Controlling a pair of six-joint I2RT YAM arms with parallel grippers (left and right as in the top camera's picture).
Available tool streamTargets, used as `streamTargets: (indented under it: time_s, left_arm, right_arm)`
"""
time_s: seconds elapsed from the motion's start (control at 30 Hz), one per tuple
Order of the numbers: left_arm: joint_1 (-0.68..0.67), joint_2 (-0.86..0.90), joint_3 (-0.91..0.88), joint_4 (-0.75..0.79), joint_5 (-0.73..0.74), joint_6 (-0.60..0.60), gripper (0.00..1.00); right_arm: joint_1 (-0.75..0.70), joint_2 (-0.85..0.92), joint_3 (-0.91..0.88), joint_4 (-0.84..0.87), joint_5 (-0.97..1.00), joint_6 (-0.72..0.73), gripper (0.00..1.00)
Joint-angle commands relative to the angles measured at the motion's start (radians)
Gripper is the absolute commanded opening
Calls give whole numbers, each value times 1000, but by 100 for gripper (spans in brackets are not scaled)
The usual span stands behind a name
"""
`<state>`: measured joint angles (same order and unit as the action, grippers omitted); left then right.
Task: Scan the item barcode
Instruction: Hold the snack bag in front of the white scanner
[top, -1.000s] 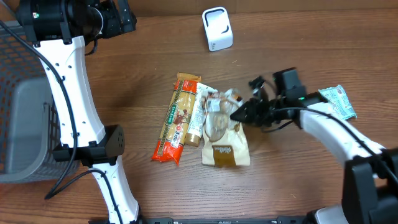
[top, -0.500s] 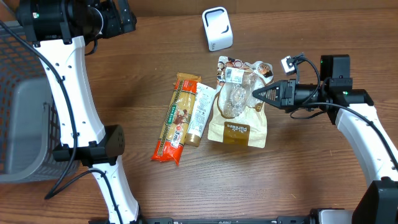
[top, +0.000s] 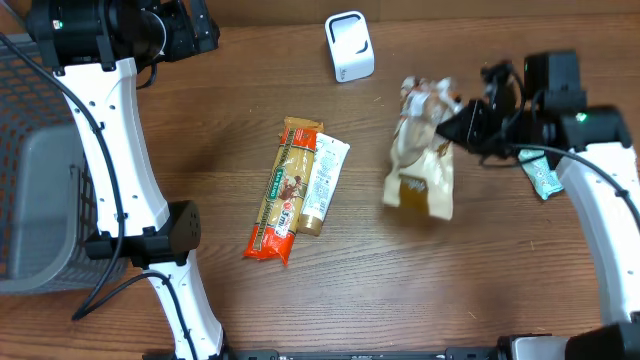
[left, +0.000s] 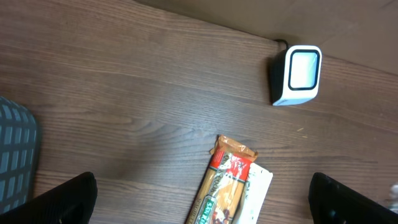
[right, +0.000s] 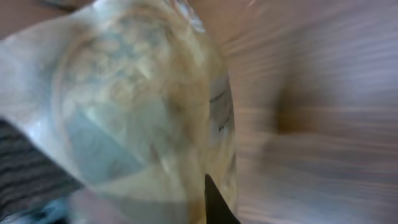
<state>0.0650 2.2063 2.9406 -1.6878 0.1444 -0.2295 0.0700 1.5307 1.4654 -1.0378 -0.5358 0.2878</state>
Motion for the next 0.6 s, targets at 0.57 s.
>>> streamTargets:
  time_s: [0.57]
  left_arm:
    - [-9, -16, 6, -2, -6, 2, 99]
  right_arm:
    - [334, 372, 365, 340, 947, -351, 4]
